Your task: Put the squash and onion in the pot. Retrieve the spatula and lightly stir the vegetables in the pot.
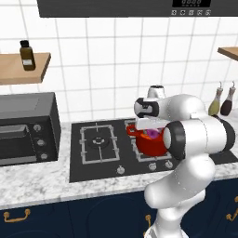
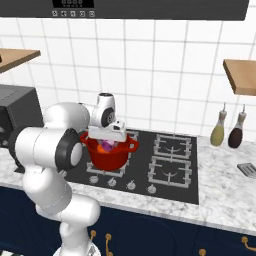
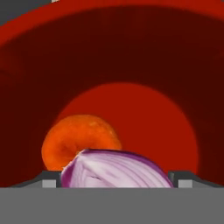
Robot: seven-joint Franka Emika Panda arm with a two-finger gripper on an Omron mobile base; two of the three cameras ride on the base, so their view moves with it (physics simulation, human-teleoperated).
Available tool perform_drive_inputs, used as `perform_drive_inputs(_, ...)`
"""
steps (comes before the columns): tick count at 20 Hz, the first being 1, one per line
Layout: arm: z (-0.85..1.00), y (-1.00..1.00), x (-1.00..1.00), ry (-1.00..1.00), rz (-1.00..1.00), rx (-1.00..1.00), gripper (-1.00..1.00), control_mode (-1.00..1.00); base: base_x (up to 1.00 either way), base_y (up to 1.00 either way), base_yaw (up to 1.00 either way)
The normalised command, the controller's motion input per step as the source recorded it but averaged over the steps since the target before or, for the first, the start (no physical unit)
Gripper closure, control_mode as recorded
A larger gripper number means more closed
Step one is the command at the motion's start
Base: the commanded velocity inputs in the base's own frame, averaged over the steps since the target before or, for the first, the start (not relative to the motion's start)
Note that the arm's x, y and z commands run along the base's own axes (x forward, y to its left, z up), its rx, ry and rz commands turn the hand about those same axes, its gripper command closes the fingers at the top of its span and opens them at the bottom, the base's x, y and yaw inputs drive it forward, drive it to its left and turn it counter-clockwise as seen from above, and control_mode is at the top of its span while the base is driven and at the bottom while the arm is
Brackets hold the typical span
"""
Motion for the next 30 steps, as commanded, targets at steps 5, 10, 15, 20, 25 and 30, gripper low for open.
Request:
perform_drive_inputs(5,-0.02,0.00,0.00,0.00,0.00,0.00,-1.00,-1.00,0.00,0.00,0.00)
perform_drive_inputs(10,0.19,0.00,-0.30,0.01,0.00,0.00,-1.00,-1.00,0.00,0.00,0.00)
perform_drive_inputs(15,0.79,-0.03,-0.60,0.00,0.00,0.03,-1.00,-1.00,0.00,0.00,0.00)
perform_drive_inputs(20,0.97,-0.16,-0.86,0.00,0.00,0.00,-1.00,-1.00,0.00,0.00,0.00)
perform_drive_inputs(25,0.27,-0.07,-1.00,-0.05,0.12,-0.03,-1.00,-1.00,0.00,0.00,0.00)
perform_drive_inputs(30,0.00,-0.01,-0.85,-0.12,0.16,0.01,-1.00,-1.00,0.00,0.00,0.00)
